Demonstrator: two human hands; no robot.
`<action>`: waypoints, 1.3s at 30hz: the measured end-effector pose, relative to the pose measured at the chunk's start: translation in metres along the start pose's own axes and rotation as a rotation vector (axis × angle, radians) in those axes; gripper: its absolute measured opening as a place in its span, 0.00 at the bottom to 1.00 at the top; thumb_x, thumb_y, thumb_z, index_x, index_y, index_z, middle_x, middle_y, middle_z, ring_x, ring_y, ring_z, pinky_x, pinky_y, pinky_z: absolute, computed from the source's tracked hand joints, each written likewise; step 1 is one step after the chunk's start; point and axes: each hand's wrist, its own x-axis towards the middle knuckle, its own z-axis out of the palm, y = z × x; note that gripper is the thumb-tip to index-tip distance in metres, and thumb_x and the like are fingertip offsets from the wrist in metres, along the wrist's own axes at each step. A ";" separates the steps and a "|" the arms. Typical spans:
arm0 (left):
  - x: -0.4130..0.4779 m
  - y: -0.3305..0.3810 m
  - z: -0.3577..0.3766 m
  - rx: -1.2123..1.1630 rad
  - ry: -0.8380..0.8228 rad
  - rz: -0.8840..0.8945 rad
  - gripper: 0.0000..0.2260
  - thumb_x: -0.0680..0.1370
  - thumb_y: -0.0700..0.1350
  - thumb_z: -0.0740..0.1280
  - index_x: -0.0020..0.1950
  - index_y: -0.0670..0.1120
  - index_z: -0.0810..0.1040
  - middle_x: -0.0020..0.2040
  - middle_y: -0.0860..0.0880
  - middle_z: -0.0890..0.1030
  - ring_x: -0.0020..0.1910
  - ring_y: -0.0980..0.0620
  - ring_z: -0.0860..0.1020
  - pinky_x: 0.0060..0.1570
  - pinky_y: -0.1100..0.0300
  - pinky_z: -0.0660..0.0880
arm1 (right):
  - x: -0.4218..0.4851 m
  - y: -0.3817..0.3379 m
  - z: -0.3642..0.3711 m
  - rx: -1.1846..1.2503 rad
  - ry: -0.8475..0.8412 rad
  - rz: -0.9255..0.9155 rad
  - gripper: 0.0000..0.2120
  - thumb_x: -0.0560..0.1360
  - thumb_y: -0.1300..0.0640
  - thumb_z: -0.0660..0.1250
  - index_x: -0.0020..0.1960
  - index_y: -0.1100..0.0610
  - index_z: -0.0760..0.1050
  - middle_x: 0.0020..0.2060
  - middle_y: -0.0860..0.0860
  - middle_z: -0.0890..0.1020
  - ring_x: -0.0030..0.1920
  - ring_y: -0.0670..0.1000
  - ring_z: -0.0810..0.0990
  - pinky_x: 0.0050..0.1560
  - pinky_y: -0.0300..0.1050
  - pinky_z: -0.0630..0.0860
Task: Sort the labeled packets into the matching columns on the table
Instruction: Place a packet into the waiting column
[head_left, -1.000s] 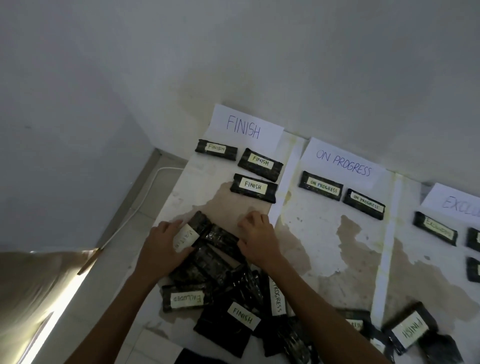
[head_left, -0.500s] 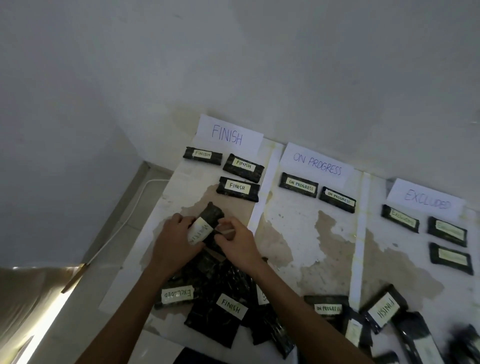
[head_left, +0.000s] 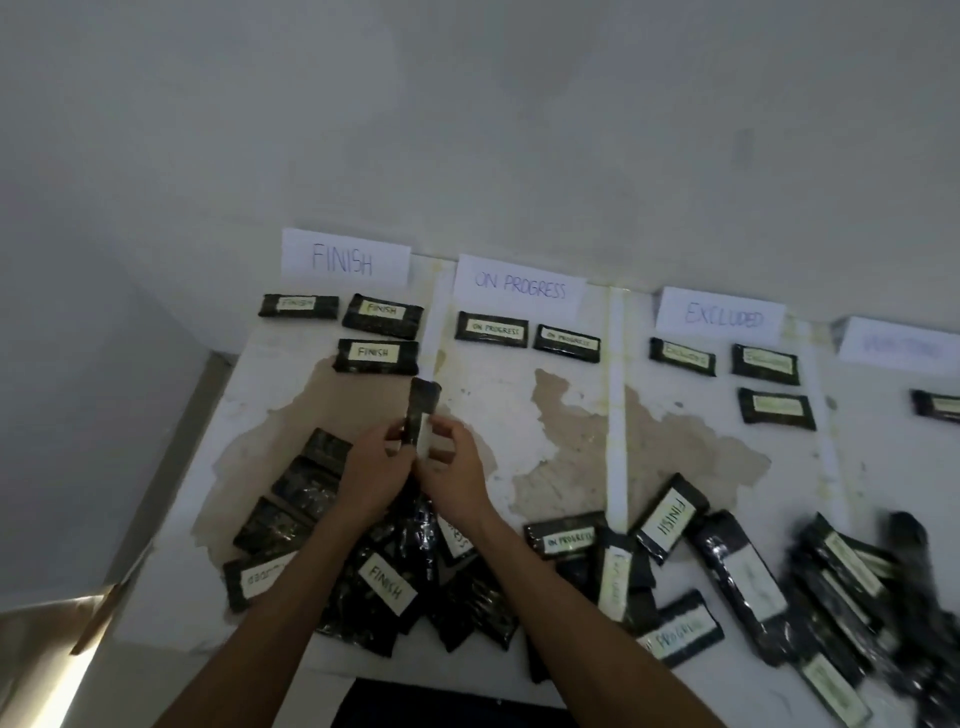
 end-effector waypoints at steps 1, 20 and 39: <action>0.000 0.004 0.006 -0.041 -0.001 -0.007 0.17 0.74 0.40 0.61 0.62 0.47 0.75 0.54 0.49 0.78 0.52 0.51 0.77 0.50 0.57 0.73 | -0.002 -0.001 -0.005 0.003 0.017 -0.024 0.22 0.72 0.61 0.71 0.63 0.53 0.69 0.59 0.48 0.73 0.53 0.45 0.76 0.47 0.35 0.77; -0.021 0.082 0.139 0.563 -0.218 0.410 0.29 0.73 0.58 0.55 0.69 0.44 0.69 0.65 0.43 0.72 0.62 0.41 0.70 0.59 0.50 0.68 | -0.004 0.012 -0.256 -0.696 0.074 -0.162 0.28 0.64 0.65 0.73 0.63 0.55 0.72 0.58 0.56 0.76 0.58 0.58 0.74 0.57 0.54 0.73; -0.027 0.190 0.376 0.654 -0.408 0.675 0.23 0.72 0.45 0.61 0.67 0.43 0.69 0.64 0.43 0.72 0.60 0.42 0.70 0.58 0.49 0.70 | 0.002 0.047 -0.560 -1.134 0.321 -0.211 0.28 0.63 0.72 0.65 0.62 0.55 0.74 0.57 0.53 0.79 0.55 0.60 0.75 0.53 0.52 0.67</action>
